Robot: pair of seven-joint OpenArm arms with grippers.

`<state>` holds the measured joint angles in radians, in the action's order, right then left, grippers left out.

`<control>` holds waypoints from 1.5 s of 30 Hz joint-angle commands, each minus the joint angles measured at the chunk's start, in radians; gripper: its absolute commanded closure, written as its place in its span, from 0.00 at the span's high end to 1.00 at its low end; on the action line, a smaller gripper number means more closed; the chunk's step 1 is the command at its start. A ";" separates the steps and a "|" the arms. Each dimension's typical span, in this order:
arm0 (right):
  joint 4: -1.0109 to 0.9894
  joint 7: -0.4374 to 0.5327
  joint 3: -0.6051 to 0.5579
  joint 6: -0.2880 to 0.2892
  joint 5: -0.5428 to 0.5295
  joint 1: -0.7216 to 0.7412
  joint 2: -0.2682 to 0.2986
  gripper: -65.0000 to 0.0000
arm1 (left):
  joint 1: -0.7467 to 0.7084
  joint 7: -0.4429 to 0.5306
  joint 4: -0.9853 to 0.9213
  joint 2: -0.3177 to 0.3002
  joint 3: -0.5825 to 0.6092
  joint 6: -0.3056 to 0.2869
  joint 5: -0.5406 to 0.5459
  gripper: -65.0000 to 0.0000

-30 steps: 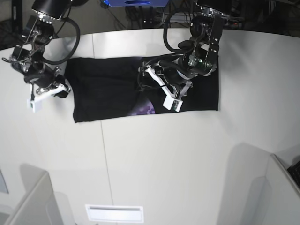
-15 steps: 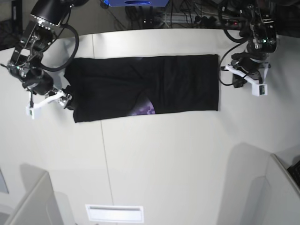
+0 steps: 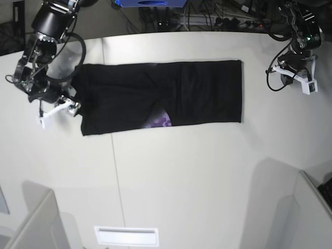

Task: Fold the T-shirt properly
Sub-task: 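Move the left gripper back to the folded end and grasp it, then lift both strip ends and bring the right gripper toward the left gripper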

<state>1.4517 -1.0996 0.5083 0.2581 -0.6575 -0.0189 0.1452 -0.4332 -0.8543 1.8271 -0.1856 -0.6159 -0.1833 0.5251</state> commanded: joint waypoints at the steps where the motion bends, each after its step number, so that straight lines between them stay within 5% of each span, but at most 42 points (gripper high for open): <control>1: 0.007 -0.017 -0.003 0.020 -0.003 -0.010 0.004 0.90 | 0.012 0.019 0.003 -0.012 -0.005 -0.025 0.008 0.00; 9: 0.010 -0.075 -0.004 0.126 -0.002 -0.043 -0.015 0.75 | 0.037 0.019 -0.042 -0.007 0.006 -0.058 0.007 0.00; 23: 0.004 -0.044 -0.129 0.125 -0.002 -0.059 -0.022 0.72 | 0.052 0.020 -0.043 -0.005 0.120 -0.054 0.007 0.00; 26: 0.004 -0.044 -0.135 0.125 -0.002 -0.059 -0.022 0.54 | 0.076 0.020 -0.059 0.008 0.155 -0.054 0.007 0.00; 31: 0.002 -0.043 -0.130 0.123 0.002 -0.048 -0.022 0.02 | 0.127 0.020 -0.137 0.030 0.182 -0.054 0.005 0.00; 36: 0.008 -0.041 -0.129 0.122 0.005 -0.020 0.020 0.00 | 0.144 0.020 -0.148 0.039 0.291 -0.054 -0.081 0.00; 42: 0.110 -0.043 -0.138 0.120 0.005 -0.028 0.027 0.00 | 0.164 0.020 -0.132 0.120 0.347 -0.054 -0.194 0.00; 45: 0.188 -0.049 -0.141 0.059 0.005 -0.037 0.024 0.00 | 0.175 0.020 -0.132 0.131 0.347 -0.054 -0.193 0.00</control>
<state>1.6218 -1.1622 0.3653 0.3084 -0.6331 -0.0708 0.1566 -0.2600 -0.8265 1.6855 -0.0536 -0.2676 -0.2363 0.3393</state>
